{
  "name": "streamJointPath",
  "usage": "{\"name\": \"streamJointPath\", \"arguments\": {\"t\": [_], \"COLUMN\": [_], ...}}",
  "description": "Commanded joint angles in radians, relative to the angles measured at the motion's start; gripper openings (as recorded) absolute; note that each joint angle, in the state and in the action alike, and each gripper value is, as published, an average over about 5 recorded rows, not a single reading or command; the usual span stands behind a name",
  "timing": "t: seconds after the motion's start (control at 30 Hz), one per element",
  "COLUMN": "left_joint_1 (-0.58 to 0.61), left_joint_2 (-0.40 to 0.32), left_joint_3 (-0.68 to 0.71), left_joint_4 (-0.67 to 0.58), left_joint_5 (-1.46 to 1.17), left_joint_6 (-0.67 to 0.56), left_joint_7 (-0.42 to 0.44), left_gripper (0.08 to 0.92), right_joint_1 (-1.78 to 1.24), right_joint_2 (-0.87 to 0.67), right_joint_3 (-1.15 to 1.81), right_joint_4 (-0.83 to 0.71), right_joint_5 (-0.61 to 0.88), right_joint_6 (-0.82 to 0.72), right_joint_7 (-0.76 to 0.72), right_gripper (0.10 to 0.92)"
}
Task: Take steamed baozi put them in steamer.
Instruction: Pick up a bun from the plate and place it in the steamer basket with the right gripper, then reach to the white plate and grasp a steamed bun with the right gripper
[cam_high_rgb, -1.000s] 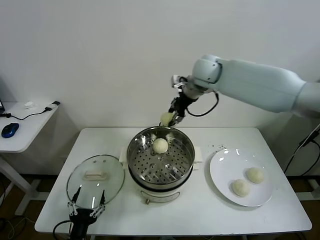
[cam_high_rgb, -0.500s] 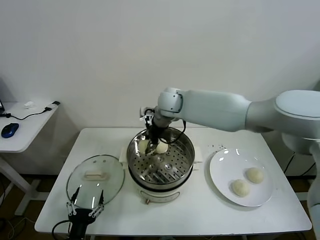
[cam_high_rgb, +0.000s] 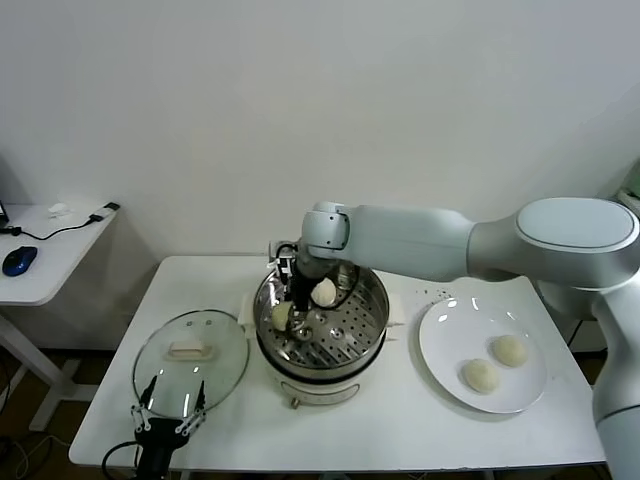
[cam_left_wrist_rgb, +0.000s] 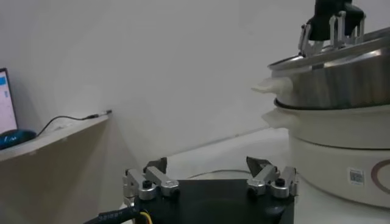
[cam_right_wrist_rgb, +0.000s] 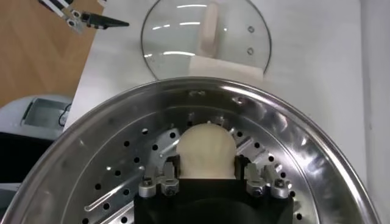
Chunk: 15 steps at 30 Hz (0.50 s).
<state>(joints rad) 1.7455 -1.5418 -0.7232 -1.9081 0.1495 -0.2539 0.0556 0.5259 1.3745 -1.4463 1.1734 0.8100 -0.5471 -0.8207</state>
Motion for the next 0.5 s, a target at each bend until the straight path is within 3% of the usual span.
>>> {"name": "streamJointPath", "arguments": {"t": [0.03,0.2,0.5], "left_joint_1": [-0.003,-0.005,-0.011], "left_joint_2": [0.000,0.001,0.000], "left_joint_3": [0.001,0.001,0.005], "left_joint_4": [0.001,0.004,0.005], "left_joint_5": [0.000,0.000,0.004], "left_joint_6": [0.001,0.001,0.003], "left_joint_7": [0.000,0.000,0.001], "left_gripper": [0.823,0.823,0.823], "right_joint_1": [0.001,0.065,0.275], "right_joint_2": [0.006,-0.047,-0.316], "right_joint_3": [0.001,0.009,-0.012], "right_joint_4": [0.004,0.056,0.267], "right_joint_5": [-0.014,-0.009,-0.012], "right_joint_6": [-0.003,0.003,0.054], "right_joint_7": [-0.005,-0.022,-0.072], "right_gripper": [0.707,0.811,0.823]}}
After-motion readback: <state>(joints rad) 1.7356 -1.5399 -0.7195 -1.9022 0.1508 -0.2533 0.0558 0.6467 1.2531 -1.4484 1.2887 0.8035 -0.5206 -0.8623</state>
